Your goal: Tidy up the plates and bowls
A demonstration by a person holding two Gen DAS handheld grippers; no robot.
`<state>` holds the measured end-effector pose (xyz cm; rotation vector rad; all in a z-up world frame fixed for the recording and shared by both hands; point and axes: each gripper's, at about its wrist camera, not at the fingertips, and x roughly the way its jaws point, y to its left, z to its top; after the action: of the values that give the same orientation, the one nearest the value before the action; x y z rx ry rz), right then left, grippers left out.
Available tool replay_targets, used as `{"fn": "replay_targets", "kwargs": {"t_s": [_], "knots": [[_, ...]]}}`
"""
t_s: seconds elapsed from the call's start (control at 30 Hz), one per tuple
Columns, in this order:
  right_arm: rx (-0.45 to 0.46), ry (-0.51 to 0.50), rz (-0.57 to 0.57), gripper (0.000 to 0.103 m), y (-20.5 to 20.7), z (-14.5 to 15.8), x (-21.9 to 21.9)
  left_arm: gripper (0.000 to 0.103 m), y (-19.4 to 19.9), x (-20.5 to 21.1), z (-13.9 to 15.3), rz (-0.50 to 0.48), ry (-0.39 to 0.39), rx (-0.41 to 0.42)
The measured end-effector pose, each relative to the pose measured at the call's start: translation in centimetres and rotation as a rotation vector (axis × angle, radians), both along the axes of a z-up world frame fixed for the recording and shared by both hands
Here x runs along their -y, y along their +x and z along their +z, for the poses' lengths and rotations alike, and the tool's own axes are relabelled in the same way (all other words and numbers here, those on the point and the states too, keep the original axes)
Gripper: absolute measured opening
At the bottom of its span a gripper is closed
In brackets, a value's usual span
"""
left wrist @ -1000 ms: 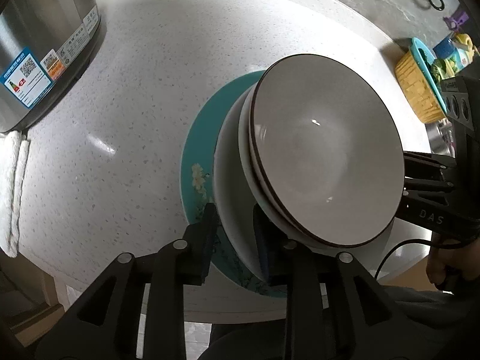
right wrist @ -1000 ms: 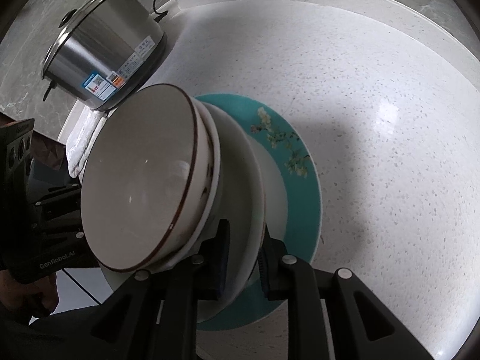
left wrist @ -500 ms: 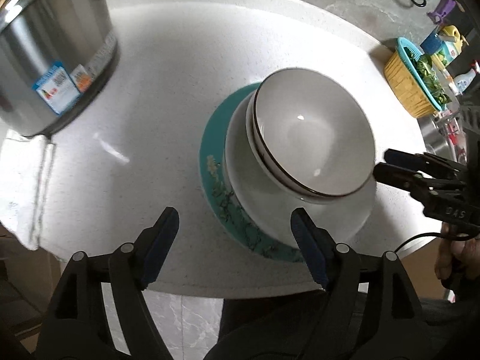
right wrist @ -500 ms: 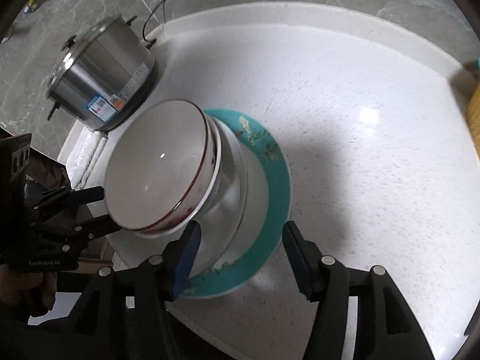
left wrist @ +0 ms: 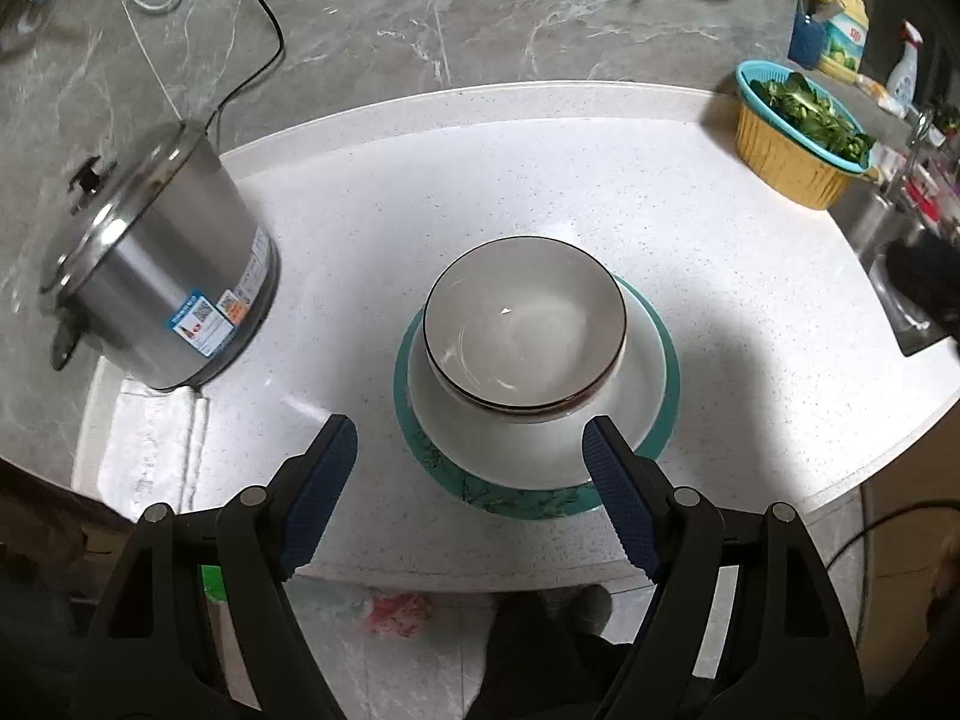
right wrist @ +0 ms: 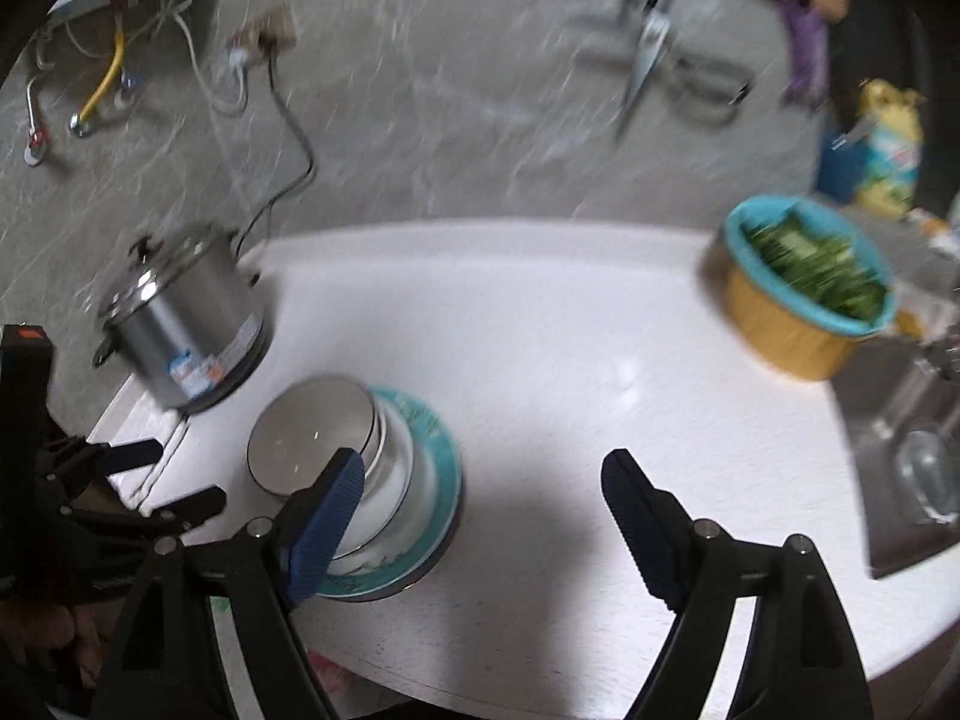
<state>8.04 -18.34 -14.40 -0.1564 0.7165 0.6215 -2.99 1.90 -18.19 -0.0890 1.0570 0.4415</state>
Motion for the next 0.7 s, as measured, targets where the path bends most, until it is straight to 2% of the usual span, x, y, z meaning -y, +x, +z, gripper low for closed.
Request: {"fn": "replay_targets", "kwargs": {"t_s": [0.07,0.13,0.17,0.23,0.33,0.4,0.5,0.57,0.7], "knots": [[0.074,-0.023,-0.07,0.094,-1.3,1.3,0.9,0.077,0.2,0.5,0.4,0.004,0.004,-0.033],[0.111,-0.014,-0.136,0.094,-2.4,2.5,1.6,0.077,0.4,1.1,1.5,-0.064,-0.064,-0.007],[0.126,0.003,-0.18,0.095,-2.9,3.1,2.2,0.077,0.1,1.2,2.0,-0.113,-0.111,0.023],[0.139,0.06,-0.23,0.098,-4.0,4.1,2.8,0.077,-0.4,1.4,2.4,-0.17,-0.109,0.038],[0.16,0.173,-0.271,0.103,-5.9,5.2,3.3,0.077,-0.6,1.0,2.9,-0.288,-0.11,0.031],[0.165,0.172,-0.35,0.103,-6.9,5.7,2.7,0.077,-0.9,0.1,3.0,-0.336,-0.134,-0.004],[0.092,0.029,-0.542,0.103,-7.5,6.5,0.7,0.077,-1.4,-1.3,3.7,-0.38,-0.101,-0.029],[0.034,-0.017,-0.627,0.103,-8.2,7.0,-0.2,0.077,-1.8,-2.5,4.3,-0.407,-0.095,-0.009],[0.007,0.053,-0.689,0.103,-10.7,8.2,-1.4,0.077,-2.5,-4.4,5.7,-0.454,-0.095,0.01]]}}
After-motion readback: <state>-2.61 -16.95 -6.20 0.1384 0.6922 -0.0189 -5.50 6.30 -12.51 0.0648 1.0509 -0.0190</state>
